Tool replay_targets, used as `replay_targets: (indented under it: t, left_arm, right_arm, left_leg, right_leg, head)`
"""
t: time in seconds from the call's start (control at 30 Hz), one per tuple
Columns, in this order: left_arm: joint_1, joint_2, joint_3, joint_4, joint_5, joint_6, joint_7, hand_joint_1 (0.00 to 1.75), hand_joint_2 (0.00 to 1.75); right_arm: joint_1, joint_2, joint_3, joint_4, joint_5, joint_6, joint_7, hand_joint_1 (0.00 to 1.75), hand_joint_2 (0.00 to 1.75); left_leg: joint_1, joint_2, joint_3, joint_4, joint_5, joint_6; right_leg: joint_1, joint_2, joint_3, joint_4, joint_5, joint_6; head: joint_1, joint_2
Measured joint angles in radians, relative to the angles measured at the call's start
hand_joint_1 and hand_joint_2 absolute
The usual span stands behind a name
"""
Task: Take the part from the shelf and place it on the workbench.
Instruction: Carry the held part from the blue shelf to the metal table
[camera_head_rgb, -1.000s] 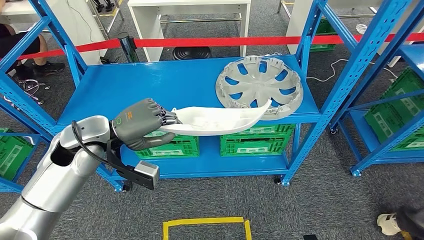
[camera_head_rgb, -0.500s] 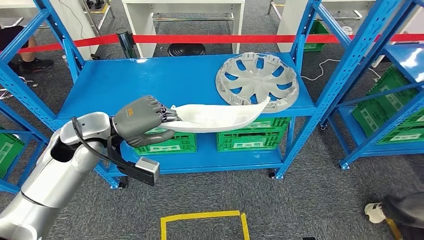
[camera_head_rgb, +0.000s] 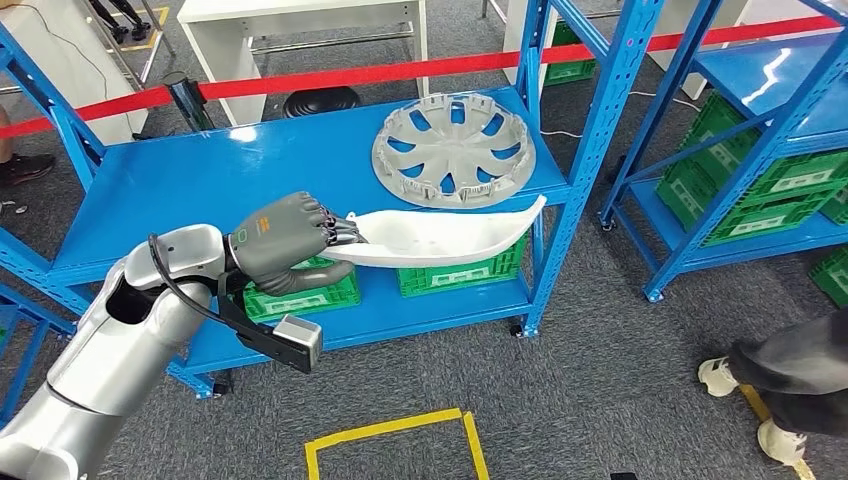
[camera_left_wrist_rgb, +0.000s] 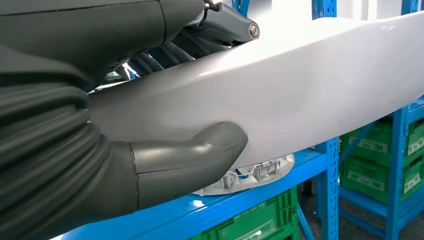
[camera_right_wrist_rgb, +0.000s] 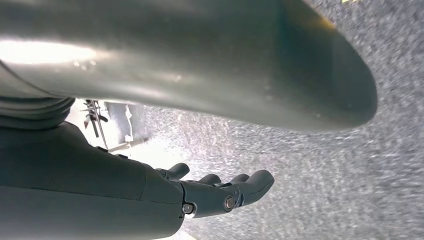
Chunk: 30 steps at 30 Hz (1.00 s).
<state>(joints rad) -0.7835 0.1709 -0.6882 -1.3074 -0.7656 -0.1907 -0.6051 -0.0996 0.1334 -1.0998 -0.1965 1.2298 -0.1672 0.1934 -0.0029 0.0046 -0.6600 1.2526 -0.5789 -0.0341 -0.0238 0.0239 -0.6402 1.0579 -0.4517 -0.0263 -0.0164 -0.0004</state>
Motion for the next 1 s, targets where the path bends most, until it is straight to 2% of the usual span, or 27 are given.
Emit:
replay_targets:
  t: [0.07,0.1,0.13,0.23,0.27,0.3,0.4,0.43,0.47,0.5,0.57,0.6,0.63,0.73,0.77,0.8,0.83,0.9,0.93,0.97,1.0]
  left_arm:
    - [-0.003,0.000,0.000,0.000,0.000,0.000,0.002,1.75,1.75]
    - [-0.004,-0.001,0.000,-0.001,0.000,0.000,0.002,1.75,1.75]
    - [-0.006,-0.001,0.000,-0.001,0.000,0.001,0.003,1.75,1.75]
    - [-0.008,-0.002,0.000,-0.002,0.000,0.001,0.004,1.75,1.75]
    - [-0.008,-0.002,0.000,-0.002,0.000,0.001,0.004,1.75,1.75]
    - [-0.009,-0.002,0.000,-0.002,0.000,0.001,0.004,1.75,1.75]
    - [-0.009,-0.002,-0.001,0.002,0.000,0.000,0.005,1.75,1.75]
    - [-0.009,-0.002,-0.002,0.003,0.000,-0.001,0.007,1.75,1.75]
    - [-0.009,-0.001,-0.002,0.005,0.000,-0.001,0.009,1.75,1.75]
    - [-0.009,-0.001,-0.003,0.006,0.000,-0.001,0.011,1.75,1.75]
    - [-0.010,0.000,-0.003,0.006,0.001,-0.002,0.014,1.75,1.75]
    - [-0.011,0.001,-0.003,0.006,0.001,-0.002,0.016,1.75,1.75]
    - [-0.011,0.002,-0.003,0.005,0.002,-0.003,0.017,1.75,1.75]
    - [-0.011,0.007,-0.003,0.002,0.003,-0.004,0.020,1.75,1.75]
    - [-0.010,0.011,-0.003,0.001,0.003,-0.004,0.021,1.75,1.75]
    - [-0.010,0.016,-0.003,0.001,0.003,-0.004,0.021,1.75,1.75]
    - [-0.009,0.021,-0.003,0.000,0.003,-0.005,0.022,1.75,1.75]
    - [-0.003,0.028,-0.003,0.000,0.003,-0.005,0.022,1.75,1.75]
    - [0.002,0.032,-0.004,0.000,0.003,-0.005,0.022,1.75,1.75]
    - [0.007,0.036,-0.004,0.000,0.003,-0.005,0.022,1.75,1.75]
    - [0.011,0.040,-0.004,-0.001,0.003,-0.005,0.022,1.75,1.75]
  right_arm:
    - [0.000,0.002,0.000,0.000,0.000,-0.002,0.001,0.00,0.00]
    - [0.000,0.003,0.000,0.000,0.000,-0.002,0.001,0.00,0.00]
    - [-0.001,0.004,0.000,0.000,0.002,-0.002,0.001,0.00,0.00]
    - [0.001,0.004,0.000,0.000,0.005,-0.003,0.001,0.00,0.00]
    - [0.001,0.005,0.000,0.000,0.006,-0.003,0.002,0.00,0.00]
    - [0.001,0.005,0.000,0.000,0.006,-0.003,0.002,0.00,0.00]
    - [-0.001,0.003,0.000,0.000,0.007,-0.002,0.004,0.00,0.00]
    - [0.000,0.002,0.000,0.000,0.007,-0.002,0.005,0.00,0.00]
    - [0.000,0.002,0.000,0.000,0.007,-0.001,0.005,0.00,0.00]
    - [0.000,0.002,0.000,0.000,0.007,-0.001,0.006,0.00,0.00]
    - [-0.001,0.001,0.000,0.000,0.008,0.000,0.006,0.00,0.00]
    - [-0.002,0.001,0.000,0.000,0.008,0.001,0.005,0.00,0.00]
    - [-0.003,0.000,0.000,0.000,0.008,0.002,0.005,0.00,0.00]
    - [-0.003,0.001,0.000,0.000,0.009,0.002,0.005,0.00,0.00]
    - [-0.003,0.001,0.000,0.000,0.009,0.002,0.005,0.00,0.00]
    - [-0.003,0.001,0.000,0.000,0.009,0.002,0.005,0.00,0.00]
    - [-0.004,0.002,0.000,0.000,0.009,0.002,0.005,0.00,0.00]
    - [-0.003,0.001,0.000,0.000,0.009,0.002,0.005,0.00,0.00]
    - [-0.003,0.001,0.000,0.000,0.009,0.002,0.005,0.00,0.00]
    - [-0.002,0.001,0.000,0.000,0.009,0.002,0.005,0.00,0.00]
    - [-0.001,0.001,0.000,0.000,0.009,0.002,0.005,0.00,0.00]
  left_leg:
    - [-0.003,-0.012,0.080,-0.143,0.049,0.013]
    - [-0.006,-0.018,0.106,-0.194,0.062,0.019]
    - [-0.010,-0.022,0.119,-0.221,0.065,0.023]
    - [-0.013,-0.018,0.117,-0.235,0.081,0.037]
    - [-0.010,-0.015,0.116,-0.241,0.090,0.043]
    - [-0.007,-0.011,0.114,-0.248,0.099,0.049]
    - [-0.007,-0.003,0.094,-0.246,0.114,0.058]
    - [-0.007,0.000,0.086,-0.242,0.116,0.058]
    - [-0.007,0.003,0.078,-0.237,0.118,0.057]
    - [-0.007,0.005,0.071,-0.230,0.119,0.056]
    - [-0.008,0.010,0.058,-0.215,0.119,0.051]
    - [-0.010,0.011,0.053,-0.209,0.119,0.047]
    - [-0.011,0.012,0.050,-0.206,0.120,0.041]
    - [-0.011,0.011,0.046,-0.206,0.125,0.023]
    - [-0.010,0.009,0.041,-0.198,0.116,0.016]
    - [-0.009,0.006,0.030,-0.172,0.094,0.009]
    - [-0.006,0.004,0.011,-0.124,0.060,0.002]
    - [-0.001,0.001,-0.036,0.005,-0.013,-0.008]
    - [0.001,0.001,-0.050,0.051,-0.032,-0.010]
    - [0.003,0.001,-0.046,0.060,-0.032,-0.011]
    - [0.004,0.001,-0.022,0.030,-0.014,-0.010]
  right_leg:
    - [0.000,0.008,-0.003,0.000,0.006,0.007]
    - [-0.001,0.011,-0.004,-0.001,0.010,0.013]
    - [-0.002,0.012,-0.005,-0.003,0.014,0.019]
    - [-0.004,0.014,-0.008,-0.011,0.024,0.039]
    - [-0.003,0.009,-0.014,0.000,0.013,0.043]
    - [-0.002,0.003,-0.028,0.030,-0.012,0.046]
    - [0.000,-0.010,-0.097,0.208,-0.117,0.052]
    - [0.000,-0.010,-0.107,0.245,-0.131,0.054]
    - [0.000,-0.011,-0.099,0.247,-0.127,0.054]
    - [0.000,-0.014,-0.070,0.209,-0.108,0.054]
    - [0.002,-0.023,0.011,0.080,-0.066,0.050]
    - [0.003,-0.026,0.038,0.032,-0.054,0.045]
    - [0.005,-0.027,0.049,0.008,-0.050,0.039]
    - [0.006,-0.024,0.044,0.000,-0.040,0.020]
    - [0.004,-0.024,0.042,-0.003,-0.034,0.013]
    - [0.002,-0.024,0.039,-0.006,-0.029,0.007]
    - [0.000,-0.025,0.036,-0.007,-0.024,0.003]
    - [0.000,-0.024,0.024,-0.008,-0.015,0.000]
    - [0.000,-0.023,0.018,-0.007,-0.010,0.000]
    - [0.000,-0.022,0.012,-0.007,-0.006,0.001]
    - [-0.001,-0.021,0.007,-0.007,-0.001,0.003]
  head:
    - [0.000,0.000]
    - [0.000,0.000]
    - [0.000,0.000]
    - [0.001,0.000]
    - [0.002,0.000]
    - [0.003,0.000]
    - [0.006,0.000]
    - [0.006,0.000]
    - [0.006,0.000]
    - [0.006,0.000]
    - [0.006,0.000]
    - [0.006,0.000]
    - [0.006,0.000]
    - [0.005,0.000]
    - [0.005,0.000]
    - [0.004,0.000]
    - [0.003,0.000]
    - [0.002,0.000]
    - [0.002,0.000]
    - [0.002,0.000]
    - [0.002,0.000]
